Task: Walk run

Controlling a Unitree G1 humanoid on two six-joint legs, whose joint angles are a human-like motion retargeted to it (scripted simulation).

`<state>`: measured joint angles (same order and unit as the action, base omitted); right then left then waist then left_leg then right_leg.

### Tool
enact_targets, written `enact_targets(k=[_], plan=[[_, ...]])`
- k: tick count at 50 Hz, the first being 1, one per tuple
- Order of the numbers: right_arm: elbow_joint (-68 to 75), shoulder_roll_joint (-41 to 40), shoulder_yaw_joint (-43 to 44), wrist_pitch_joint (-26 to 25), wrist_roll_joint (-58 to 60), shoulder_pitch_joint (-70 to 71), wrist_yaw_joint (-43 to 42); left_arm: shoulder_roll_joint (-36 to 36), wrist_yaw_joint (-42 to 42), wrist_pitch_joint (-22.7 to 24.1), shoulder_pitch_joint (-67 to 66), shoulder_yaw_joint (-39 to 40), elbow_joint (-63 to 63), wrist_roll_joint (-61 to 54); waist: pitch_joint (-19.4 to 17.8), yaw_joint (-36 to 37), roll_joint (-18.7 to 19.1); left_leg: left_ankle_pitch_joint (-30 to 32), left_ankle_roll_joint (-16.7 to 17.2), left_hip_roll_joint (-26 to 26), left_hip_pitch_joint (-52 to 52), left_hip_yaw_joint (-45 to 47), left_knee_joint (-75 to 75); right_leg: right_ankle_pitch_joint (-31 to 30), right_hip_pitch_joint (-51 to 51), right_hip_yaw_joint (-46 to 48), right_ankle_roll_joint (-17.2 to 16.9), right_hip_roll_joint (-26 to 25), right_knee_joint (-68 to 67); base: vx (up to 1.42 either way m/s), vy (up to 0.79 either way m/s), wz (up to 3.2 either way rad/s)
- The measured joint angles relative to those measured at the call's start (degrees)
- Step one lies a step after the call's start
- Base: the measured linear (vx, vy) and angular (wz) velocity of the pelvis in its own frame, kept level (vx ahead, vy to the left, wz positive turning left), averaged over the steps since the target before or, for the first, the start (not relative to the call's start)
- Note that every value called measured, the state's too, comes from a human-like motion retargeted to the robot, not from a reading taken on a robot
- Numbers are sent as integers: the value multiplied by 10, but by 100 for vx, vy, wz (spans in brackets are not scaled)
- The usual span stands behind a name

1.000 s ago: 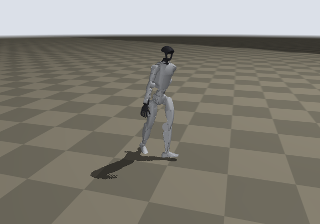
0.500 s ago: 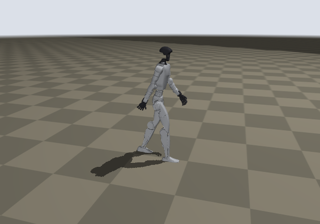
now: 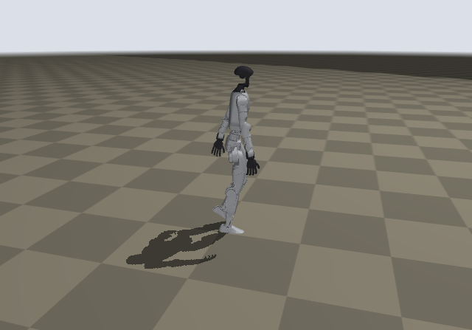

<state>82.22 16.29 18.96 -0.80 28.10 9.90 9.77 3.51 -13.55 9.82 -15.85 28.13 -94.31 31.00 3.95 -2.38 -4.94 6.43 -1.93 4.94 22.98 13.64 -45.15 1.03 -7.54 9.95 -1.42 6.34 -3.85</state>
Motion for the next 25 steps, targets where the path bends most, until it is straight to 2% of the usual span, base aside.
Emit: enact_targets(k=[3,5,7,9,11,12,15,17,18,20,22,23,25], plan=[[-58,21,-16,25,-7,25,-13,3,3,-25,-26,13,-29,-5,-8,27,11,-26,-30,1,33,17,148,22,37,38,5,-30,16,60,-21,16],[-83,31,-7,37,4,40,-26,0,7,-53,-41,21,-31,-12,-16,37,22,-36,-42,-13,36,74,263,42,63,37,9,-59,20,69,-20,43],[-91,35,5,45,10,49,-43,-4,11,-73,-50,29,-31,-25,-20,32,29,-72,-38,6,35,120,358,59,91,60,9,-78,24,91,-18,90],[-86,36,13,49,3,53,-58,-9,8,-84,-51,41,-31,-39,-18,19,32,-107,-30,45,33,119,429,68,115,91,6,-91,24,87,-15,124],[-71,33,14,50,-14,49,-62,-17,-4,-84,-46,56,-31,-50,-16,19,31,-117,-33,49,24,146,446,60,131,91,3,-102,12,90,-14,52],[-62,29,14,50,-21,45,-58,-21,-11,-82,-41,64,-31,-55,-14,29,28,-117,-41,45,22,149,436,47,137,83,1,-104,3,95,-13,-35],[-30,10,17,60,-18,18,-20,-29,-27,-56,-21,93,-31,-64,-2,59,9,-107,-111,30,7,182,397,-35,151,89,-21,-87,-33,106,-13,-48],[-2,-7,21,72,18,-8,16,-23,-34,-38,-7,100,-31,-80,15,70,6,-83,-131,30,0,146,389,-150,152,110,-36,-82,-76,125,-12,-35],[13,-15,22,76,40,-24,29,-18,-38,-34,1,98,-31,-92,26,69,6,-96,-131,22,2,109,370,-216,141,102,-40,-83,-110,117,-6,27],[45,-25,22,77,77,-55,35,-3,-46,-36,34,85,-31,-115,31,49,23,-120,-131,16,5,27,329,-310,85,40,-41,-125,-223,99,-1,111],[84,-27,26,68,98,-78,21,6,-49,-53,83,76,-14,-118,16,41,23,-146,-131,17,-36,54,311,-310,23,40,-26,-97,-407,91,-1,124],[102,-29,32,61,106,-90,17,6,-50,-59,108,71,5,-114,22,47,46,-146,-131,-3,-49,49,321,-310,0,27,-27,-121,-416,77,6,95],[129,-33,41,46,120,-120,19,4,-56,-54,151,52,54,-116,26,54,72,-149,-131,-10,-73,20,337,-245,-47,2,-10,-147,-443,83,4,97]])
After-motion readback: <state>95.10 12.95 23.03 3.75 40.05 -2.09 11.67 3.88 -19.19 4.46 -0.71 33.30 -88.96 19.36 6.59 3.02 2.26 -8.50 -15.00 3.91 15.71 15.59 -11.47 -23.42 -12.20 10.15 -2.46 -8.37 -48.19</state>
